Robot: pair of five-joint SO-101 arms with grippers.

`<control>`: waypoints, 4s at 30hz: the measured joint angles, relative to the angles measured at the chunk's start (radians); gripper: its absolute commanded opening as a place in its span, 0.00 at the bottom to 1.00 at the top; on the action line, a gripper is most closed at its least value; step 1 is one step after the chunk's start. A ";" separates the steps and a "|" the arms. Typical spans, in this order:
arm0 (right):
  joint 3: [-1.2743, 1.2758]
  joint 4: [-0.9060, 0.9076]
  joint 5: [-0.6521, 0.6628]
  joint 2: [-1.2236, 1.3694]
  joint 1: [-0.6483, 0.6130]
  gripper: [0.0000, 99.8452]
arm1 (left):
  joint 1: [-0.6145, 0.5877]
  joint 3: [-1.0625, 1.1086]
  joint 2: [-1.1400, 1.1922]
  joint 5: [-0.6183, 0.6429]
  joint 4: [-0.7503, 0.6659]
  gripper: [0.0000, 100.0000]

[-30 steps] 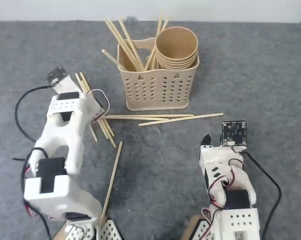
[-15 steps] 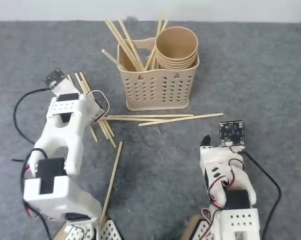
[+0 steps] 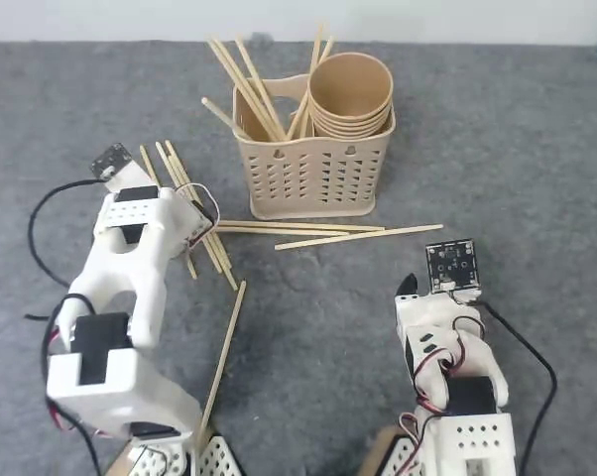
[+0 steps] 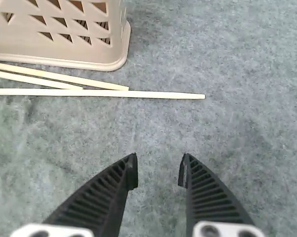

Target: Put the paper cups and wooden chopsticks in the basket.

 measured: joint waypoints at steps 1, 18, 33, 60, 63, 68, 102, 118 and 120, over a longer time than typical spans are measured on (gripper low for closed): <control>0.000 0.000 0.000 0.000 0.000 0.15 | 0.002 0.000 0.000 0.000 -0.012 0.10; 0.000 0.000 0.000 0.000 0.000 0.15 | 0.018 -0.035 -0.011 -0.017 0.012 0.09; 0.000 0.000 0.000 0.000 0.000 0.15 | 0.170 -0.167 0.025 0.075 0.186 0.29; 0.000 0.000 0.000 0.000 0.000 0.15 | 0.160 -0.281 0.238 0.112 0.161 0.01; 0.000 0.000 0.000 0.000 0.000 0.15 | 0.158 -0.278 0.207 0.109 0.198 0.01; 0.000 0.000 0.000 0.000 0.000 0.15 | 0.157 -0.276 0.054 0.100 0.278 0.01; 0.000 0.000 0.000 0.000 0.000 0.15 | -0.143 -0.270 -0.934 -0.394 0.153 0.01; 0.000 0.000 0.000 0.000 0.000 0.15 | -0.015 0.396 -1.461 -0.394 -0.736 0.01; 0.000 0.000 0.000 0.000 0.000 0.15 | 0.037 0.463 -1.499 -0.394 -0.852 0.01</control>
